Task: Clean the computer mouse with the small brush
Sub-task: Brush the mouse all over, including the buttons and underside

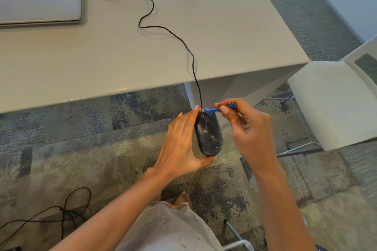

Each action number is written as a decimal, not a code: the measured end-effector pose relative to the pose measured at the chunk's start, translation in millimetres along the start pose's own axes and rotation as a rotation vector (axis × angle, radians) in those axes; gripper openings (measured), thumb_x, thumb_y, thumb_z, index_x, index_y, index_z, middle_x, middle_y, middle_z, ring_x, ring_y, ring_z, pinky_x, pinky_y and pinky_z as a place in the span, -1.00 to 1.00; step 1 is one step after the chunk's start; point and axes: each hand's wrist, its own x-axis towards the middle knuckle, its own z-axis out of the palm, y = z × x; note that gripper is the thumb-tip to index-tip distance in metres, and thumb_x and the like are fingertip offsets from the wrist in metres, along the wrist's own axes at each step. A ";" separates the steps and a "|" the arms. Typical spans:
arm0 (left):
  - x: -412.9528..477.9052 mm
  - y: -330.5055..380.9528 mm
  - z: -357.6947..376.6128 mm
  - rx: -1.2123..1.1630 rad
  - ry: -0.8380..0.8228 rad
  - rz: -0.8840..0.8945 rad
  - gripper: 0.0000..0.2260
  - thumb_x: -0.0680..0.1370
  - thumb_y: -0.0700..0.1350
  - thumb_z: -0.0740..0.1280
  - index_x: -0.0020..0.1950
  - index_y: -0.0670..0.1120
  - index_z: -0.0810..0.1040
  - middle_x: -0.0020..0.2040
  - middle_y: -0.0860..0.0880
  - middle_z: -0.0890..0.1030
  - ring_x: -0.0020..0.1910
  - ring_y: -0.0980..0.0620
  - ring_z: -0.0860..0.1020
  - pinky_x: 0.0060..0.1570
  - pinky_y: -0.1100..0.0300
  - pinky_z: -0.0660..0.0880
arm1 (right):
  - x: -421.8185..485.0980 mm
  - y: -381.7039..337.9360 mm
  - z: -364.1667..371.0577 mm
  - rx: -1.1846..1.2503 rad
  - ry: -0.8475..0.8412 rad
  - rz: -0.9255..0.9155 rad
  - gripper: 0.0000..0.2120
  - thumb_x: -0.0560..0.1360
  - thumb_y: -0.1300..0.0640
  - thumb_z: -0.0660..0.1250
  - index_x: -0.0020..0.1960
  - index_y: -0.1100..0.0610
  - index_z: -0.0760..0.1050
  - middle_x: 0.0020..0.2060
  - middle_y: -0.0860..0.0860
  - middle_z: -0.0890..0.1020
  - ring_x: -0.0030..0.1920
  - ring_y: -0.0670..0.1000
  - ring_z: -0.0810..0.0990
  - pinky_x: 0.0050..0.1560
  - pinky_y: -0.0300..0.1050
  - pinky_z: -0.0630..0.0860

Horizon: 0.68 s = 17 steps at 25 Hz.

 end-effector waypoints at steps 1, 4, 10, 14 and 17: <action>0.4 -0.2 -0.6 -0.001 -0.003 -0.007 0.12 0.29 0.26 0.56 0.60 -0.20 0.04 0.48 -0.10 0.35 0.46 -0.07 0.33 0.48 -0.07 0.19 | -4.4 0.1 -1.0 0.013 0.010 0.010 -0.87 0.60 0.12 0.33 0.06 0.12 0.63 -0.21 -0.08 0.70 -0.30 -0.15 0.64 -0.39 -0.22 0.52; 0.4 -1.0 -0.9 -0.008 -0.012 -0.020 0.12 0.29 0.28 0.54 0.60 -0.19 0.03 0.48 -0.11 0.35 0.46 -0.07 0.32 0.49 -0.04 0.18 | -21.6 -4.0 -6.0 0.019 0.016 0.041 -0.89 0.59 0.10 0.32 0.06 0.01 0.61 -0.21 -0.15 0.69 -0.29 -0.08 0.66 -0.36 -0.07 0.58; -2.7 -1.2 -0.5 0.008 -0.030 -0.018 0.15 0.28 0.27 0.56 0.61 -0.20 0.00 0.47 -0.14 0.35 0.44 -0.09 0.32 0.49 -0.04 0.17 | -35.3 -14.7 -18.0 0.045 -0.009 0.074 -0.86 0.57 0.03 0.33 0.09 -0.02 0.62 -0.16 -0.15 0.71 -0.17 -0.11 0.70 -0.23 -0.07 0.63; -2.9 2.6 -2.3 -0.020 -0.029 -0.015 0.17 0.30 0.27 0.55 0.61 -0.20 -0.06 0.48 -0.13 0.35 0.44 -0.12 0.34 0.43 -0.04 0.24 | -13.8 -19.8 -5.7 -0.026 0.084 0.024 -0.87 0.60 0.13 0.34 0.11 0.07 0.63 -0.20 -0.15 0.69 -0.29 -0.27 0.61 -0.35 -0.41 0.47; -3.2 5.4 -3.7 -0.056 -0.019 -0.031 0.20 0.30 0.26 0.55 0.61 -0.13 -0.19 0.47 -0.13 0.35 0.44 -0.11 0.33 0.41 -0.03 0.25 | -5.7 -23.1 13.8 -0.131 0.081 -0.029 -0.89 0.60 0.21 0.35 0.08 0.14 0.63 -0.17 -0.03 0.71 -0.27 -0.21 0.61 -0.29 -0.34 0.52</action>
